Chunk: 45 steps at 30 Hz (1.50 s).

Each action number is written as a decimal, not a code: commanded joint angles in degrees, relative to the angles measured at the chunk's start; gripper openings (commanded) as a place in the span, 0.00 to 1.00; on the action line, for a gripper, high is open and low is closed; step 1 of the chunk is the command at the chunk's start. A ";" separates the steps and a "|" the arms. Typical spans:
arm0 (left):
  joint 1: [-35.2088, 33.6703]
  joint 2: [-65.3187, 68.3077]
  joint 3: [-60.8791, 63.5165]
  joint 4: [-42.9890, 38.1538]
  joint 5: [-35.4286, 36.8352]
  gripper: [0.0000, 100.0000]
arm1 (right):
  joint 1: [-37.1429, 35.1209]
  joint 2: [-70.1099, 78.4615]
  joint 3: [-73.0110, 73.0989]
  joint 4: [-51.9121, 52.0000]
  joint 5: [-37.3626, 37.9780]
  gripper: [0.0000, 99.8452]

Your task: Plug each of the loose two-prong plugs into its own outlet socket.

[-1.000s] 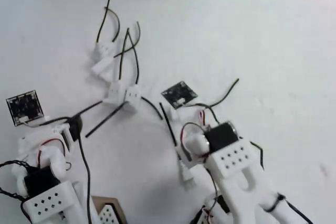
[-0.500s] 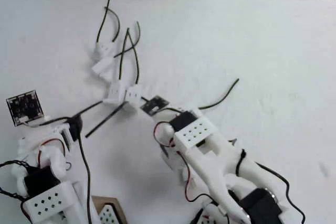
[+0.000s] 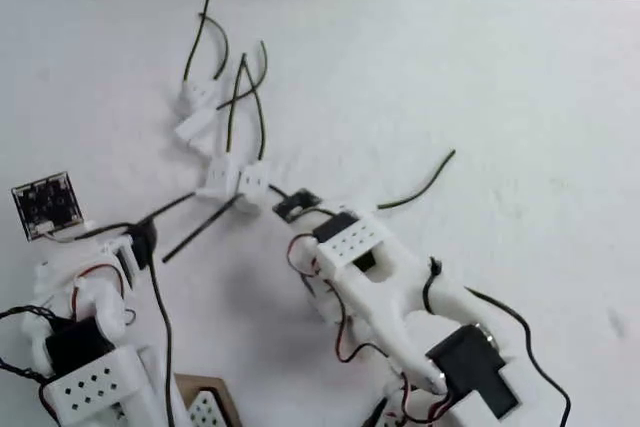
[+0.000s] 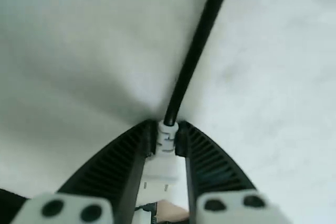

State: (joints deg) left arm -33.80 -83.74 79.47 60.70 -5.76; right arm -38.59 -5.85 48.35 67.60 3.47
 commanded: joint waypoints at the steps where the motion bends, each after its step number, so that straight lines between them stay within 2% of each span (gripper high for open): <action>1: -0.22 -0.40 -0.35 -1.05 -1.58 0.36 | 1.10 -3.74 -2.73 4.09 -0.26 0.02; 5: -0.22 -0.40 -0.35 -0.97 -1.76 0.36 | 6.11 -12.44 -9.85 12.00 -0.18 0.02; 7: -0.22 -0.40 -0.35 -0.97 -1.76 0.36 | 8.31 -17.27 -13.01 14.20 2.37 0.02; 9: -0.22 -0.40 -0.35 -0.97 -1.76 0.36 | 10.42 -21.85 -15.21 14.90 5.36 0.02; 12: -0.22 -0.40 -0.35 -0.97 -1.76 0.36 | 13.23 -25.54 -16.44 13.05 5.63 0.02; 21: -0.22 -0.40 -0.35 -0.88 -1.85 0.36 | 16.40 -12.26 -9.85 -5.14 5.36 0.02; 25: -0.22 -0.40 -0.35 -0.88 -1.93 0.36 | 15.96 -5.85 -9.93 -8.48 5.36 0.03; 28: -0.22 -0.40 -0.35 -0.88 -1.93 0.36 | 16.40 -4.70 -11.16 -7.08 5.27 0.12; 31: -0.22 -0.40 -0.35 -0.79 -1.93 0.36 | 16.92 -4.70 -13.71 -1.10 5.27 0.18; 36: -0.22 -0.40 -0.35 -0.79 -1.93 0.36 | 17.10 -4.62 -16.79 6.20 5.27 0.18; 42: -0.22 -0.40 -0.35 -0.79 -1.93 0.36 | 16.48 -4.09 -14.59 6.20 5.27 0.18; 45: -0.22 -0.40 -0.35 -0.79 -1.93 0.36 | 16.31 -4.09 -11.87 1.98 5.27 0.17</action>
State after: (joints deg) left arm -33.80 -83.74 79.47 60.70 -7.16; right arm -22.15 -9.71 35.43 72.62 8.57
